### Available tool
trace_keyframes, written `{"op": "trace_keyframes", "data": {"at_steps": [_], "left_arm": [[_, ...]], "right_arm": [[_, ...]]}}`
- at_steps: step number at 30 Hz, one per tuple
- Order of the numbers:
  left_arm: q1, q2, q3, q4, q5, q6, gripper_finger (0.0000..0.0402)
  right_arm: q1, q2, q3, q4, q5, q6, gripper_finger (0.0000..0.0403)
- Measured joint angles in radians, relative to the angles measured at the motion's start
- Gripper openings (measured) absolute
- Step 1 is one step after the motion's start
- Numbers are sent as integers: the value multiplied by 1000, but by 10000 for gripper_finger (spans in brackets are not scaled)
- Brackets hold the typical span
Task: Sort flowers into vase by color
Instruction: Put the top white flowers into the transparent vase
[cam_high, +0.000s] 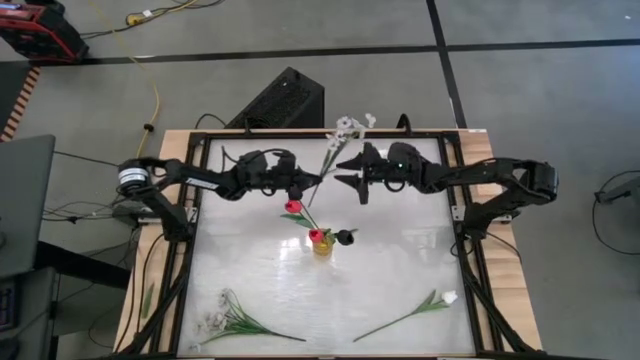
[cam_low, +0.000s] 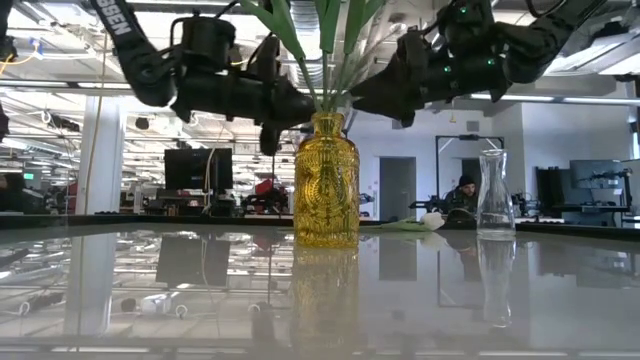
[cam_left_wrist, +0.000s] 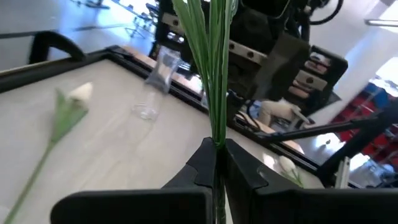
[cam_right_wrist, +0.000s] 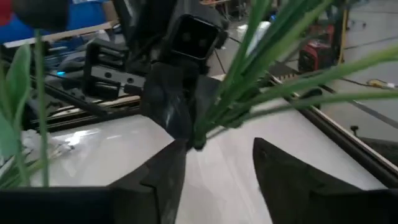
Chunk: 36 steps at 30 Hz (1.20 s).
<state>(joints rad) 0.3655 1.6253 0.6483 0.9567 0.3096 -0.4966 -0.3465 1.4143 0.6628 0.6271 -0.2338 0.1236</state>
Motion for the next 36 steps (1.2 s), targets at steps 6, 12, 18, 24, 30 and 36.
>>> {"op": "trace_keyframes", "data": {"at_steps": [6, 12, 18, 24, 30, 36], "left_arm": [[-10, 33, 69, -4, 10, 5, 0], [-15, 33, 106, -11, 1, 12, 0], [-43, 33, 133, -16, -33, 41, 0], [-62, 32, 143, -43, -44, 65, 0], [-73, 32, 143, -54, -45, 62, 0], [-73, 32, 143, -52, -56, 57, 0]], "right_arm": [[4, 0, 0, 21, 0, -1, 250], [17, 0, 0, 67, 9, -1, 250], [30, -1, 0, 43, 74, 41, 250], [49, 0, 0, 78, 76, 34, 250], [54, 0, 0, 124, 79, 46, 242], [54, 0, 0, 120, 83, 62, 182]]}}
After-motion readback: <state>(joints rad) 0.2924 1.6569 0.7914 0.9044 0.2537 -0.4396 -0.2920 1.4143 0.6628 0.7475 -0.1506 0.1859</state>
